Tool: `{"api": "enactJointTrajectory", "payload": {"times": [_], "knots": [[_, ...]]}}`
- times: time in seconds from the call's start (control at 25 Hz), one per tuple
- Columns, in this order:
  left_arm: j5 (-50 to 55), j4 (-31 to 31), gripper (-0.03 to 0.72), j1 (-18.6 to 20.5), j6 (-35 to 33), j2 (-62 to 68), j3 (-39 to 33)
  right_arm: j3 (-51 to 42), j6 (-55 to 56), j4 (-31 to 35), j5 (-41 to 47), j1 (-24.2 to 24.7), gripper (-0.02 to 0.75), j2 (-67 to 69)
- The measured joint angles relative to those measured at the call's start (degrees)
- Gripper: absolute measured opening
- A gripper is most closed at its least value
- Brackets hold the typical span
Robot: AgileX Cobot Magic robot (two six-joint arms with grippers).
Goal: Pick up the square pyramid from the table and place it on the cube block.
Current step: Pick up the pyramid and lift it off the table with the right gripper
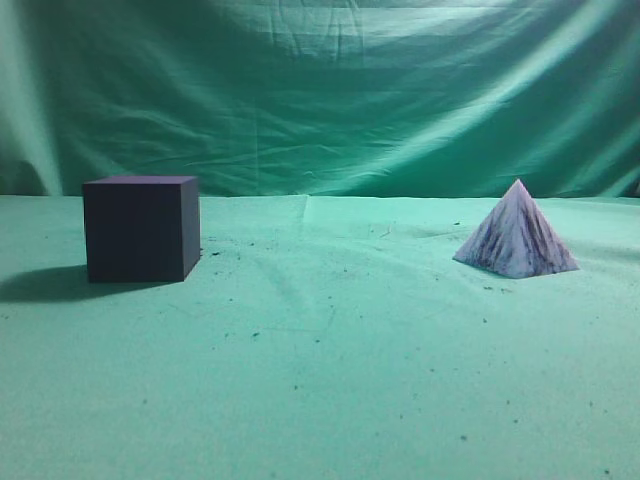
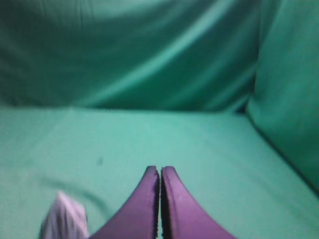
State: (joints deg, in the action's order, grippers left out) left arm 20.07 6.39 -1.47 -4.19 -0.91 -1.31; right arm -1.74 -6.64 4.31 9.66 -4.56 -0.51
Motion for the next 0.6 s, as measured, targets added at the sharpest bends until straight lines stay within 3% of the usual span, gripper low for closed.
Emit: {"api": "enactJointTrajectory", "payload": {"times": [0.12,0.24,0.44,0.6], "knots": [[0.0,0.0,0.0,0.0,0.0,0.0,0.0,0.0,0.48,1.59,-14.86,0.0,0.0,0.0],[0.0,0.0,0.0,0.0,0.0,0.0,0.0,0.51,3.65,1.98,-19.23,0.0,0.0,0.0],[0.0,0.0,0.0,0.0,0.0,0.0,0.0,11.92,3.57,1.98,-4.04,0.0,0.0,2.63],[0.0,0.0,0.0,0.0,0.0,0.0,0.0,21.58,2.88,1.98,10.43,0.0,0.0,12.5]]}}
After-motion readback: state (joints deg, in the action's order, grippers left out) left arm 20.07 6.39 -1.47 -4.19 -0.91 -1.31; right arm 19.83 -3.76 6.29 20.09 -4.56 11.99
